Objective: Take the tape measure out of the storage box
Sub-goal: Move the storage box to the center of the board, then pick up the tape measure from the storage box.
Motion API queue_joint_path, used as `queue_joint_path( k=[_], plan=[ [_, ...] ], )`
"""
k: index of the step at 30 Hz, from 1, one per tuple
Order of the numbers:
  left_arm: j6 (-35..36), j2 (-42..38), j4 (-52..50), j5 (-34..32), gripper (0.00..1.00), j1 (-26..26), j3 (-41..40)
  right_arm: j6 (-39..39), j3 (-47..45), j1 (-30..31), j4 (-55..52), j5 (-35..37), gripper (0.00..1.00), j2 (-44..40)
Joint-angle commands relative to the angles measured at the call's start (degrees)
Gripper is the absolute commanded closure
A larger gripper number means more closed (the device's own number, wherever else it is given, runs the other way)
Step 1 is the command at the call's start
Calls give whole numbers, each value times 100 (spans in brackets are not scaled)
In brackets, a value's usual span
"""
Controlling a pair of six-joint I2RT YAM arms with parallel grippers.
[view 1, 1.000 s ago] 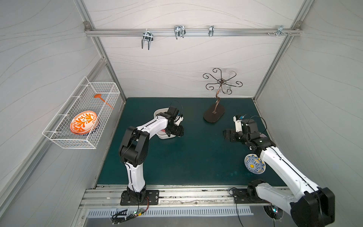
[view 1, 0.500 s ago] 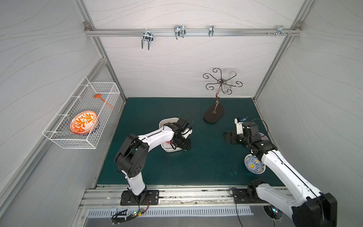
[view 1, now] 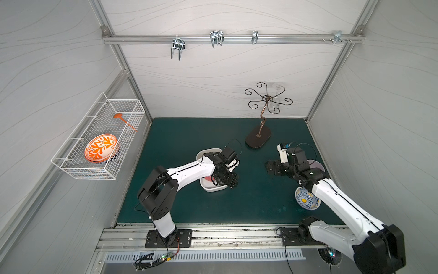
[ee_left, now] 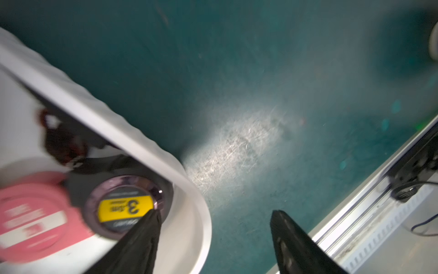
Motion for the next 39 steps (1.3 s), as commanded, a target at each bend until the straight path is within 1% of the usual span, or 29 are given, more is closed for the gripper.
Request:
queue_joint_path(
  k=[1,3,6,9,12,16,19,22,25,33,39],
  plan=[
    [-161,-424,-50,-397,16,180,419,35,224,84,-70,-23,1,100],
    [-236,-536,-150,-614,13,347,516,56,267,93,-76,-54,1,134],
    [-366,-478,-503,-1079,13,627,810,72,320,93,-89,-117,1,146],
    [-339,-128,-913,-1474,12,829,1247,78,334,101,-98,-174,1,123],
    [-213,301,-1045,-1671,12,952,1604,96,299,98,-114,-178,1,84],
    [-263,883,-1090,-1653,11,1164,1929,96,236,98,-178,-149,1,3],
    [-318,1237,-1058,-1515,12,1303,2013,63,188,91,-258,-101,1,-126],
    [-211,1502,-1009,-1501,12,1371,2055,30,136,89,-334,-29,1,-269],
    [-82,1722,-982,-1506,12,1454,2123,-6,79,84,-392,11,1,-390],
    [136,2192,-1020,-1852,13,1538,2423,-5,63,80,-392,-41,1,-366],
    [191,2569,-1080,-1752,14,1670,2592,-37,151,80,-365,-46,1,-240]
  ],
)
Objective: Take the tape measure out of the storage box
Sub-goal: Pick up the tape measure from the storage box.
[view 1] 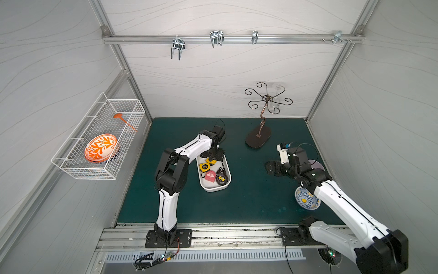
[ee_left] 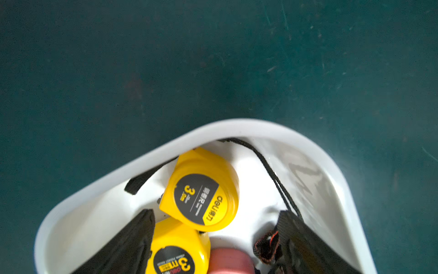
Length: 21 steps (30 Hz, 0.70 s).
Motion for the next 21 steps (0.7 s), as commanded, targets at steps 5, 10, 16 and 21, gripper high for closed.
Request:
queue_joint_path(
  k=[5,10,16,21],
  plan=[
    [203,408,-99,5,15,135,262,-61,53,7,-86,42,1,59],
    [237,498,-129,14,15,147,282,-46,19,6,-96,51,1,43],
    [294,661,-101,101,17,147,390,-28,19,6,-122,50,1,25],
    [325,662,-25,167,21,147,378,-16,5,7,-173,68,1,-21]
  ],
)
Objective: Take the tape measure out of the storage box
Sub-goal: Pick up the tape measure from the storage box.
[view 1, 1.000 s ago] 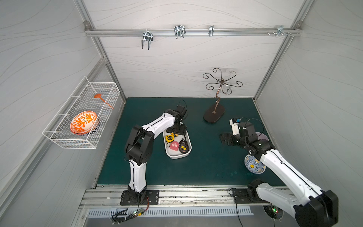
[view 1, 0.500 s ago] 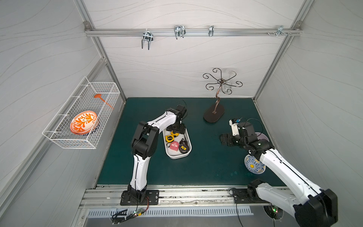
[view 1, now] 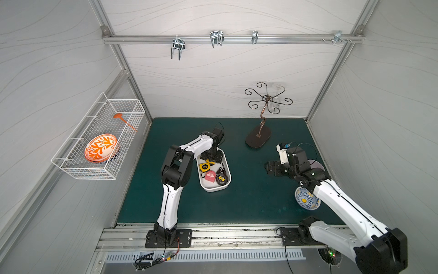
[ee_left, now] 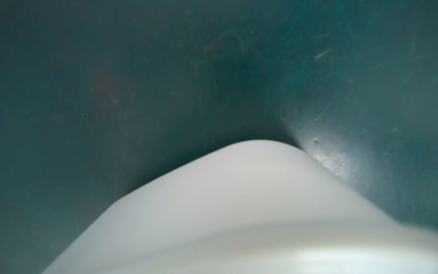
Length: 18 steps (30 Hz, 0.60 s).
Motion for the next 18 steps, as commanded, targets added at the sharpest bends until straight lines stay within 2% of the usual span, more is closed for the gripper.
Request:
queue_joint_path(
  k=[1,6,18],
  plan=[
    [89,125,65,115,22,16,239,-10,-8,6,-175,72,1,-68],
    [157,165,63,149,31,16,278,-15,-17,-3,-186,73,1,-87],
    [14,4,-104,237,89,21,208,7,-34,4,-187,-15,1,-155]
  ],
)
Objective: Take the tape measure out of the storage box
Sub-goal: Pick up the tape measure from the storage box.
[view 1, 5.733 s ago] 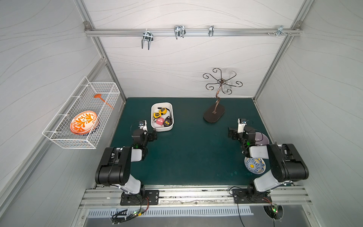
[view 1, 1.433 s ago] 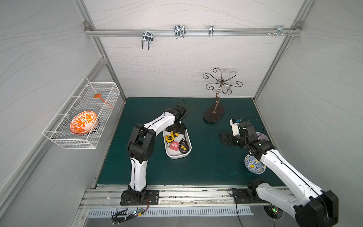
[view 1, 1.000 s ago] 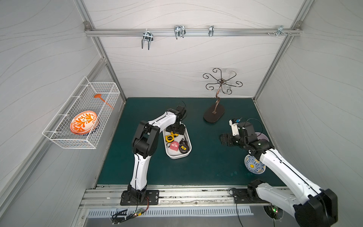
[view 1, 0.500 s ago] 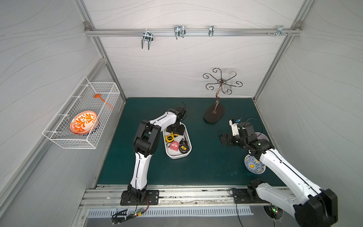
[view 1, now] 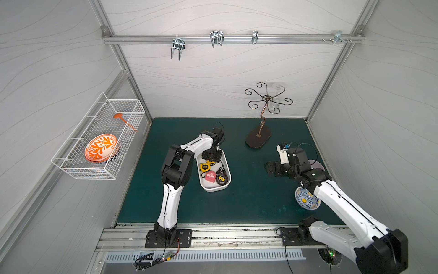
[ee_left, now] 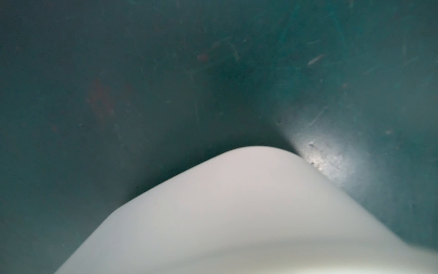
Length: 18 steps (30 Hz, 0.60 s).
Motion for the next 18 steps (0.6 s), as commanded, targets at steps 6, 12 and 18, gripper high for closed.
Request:
queue_joint_path(
  k=[6,12,18],
  plan=[
    [-578,-670,-205,206,100,12,27,149,-195,8,143,-475,1,-187],
    [-1322,-1419,-130,652,100,4,-117,273,-351,32,472,-962,1,-294],
    [-2272,-2141,254,1107,100,-27,-402,356,-451,289,810,-1129,1,-319]
  ],
)
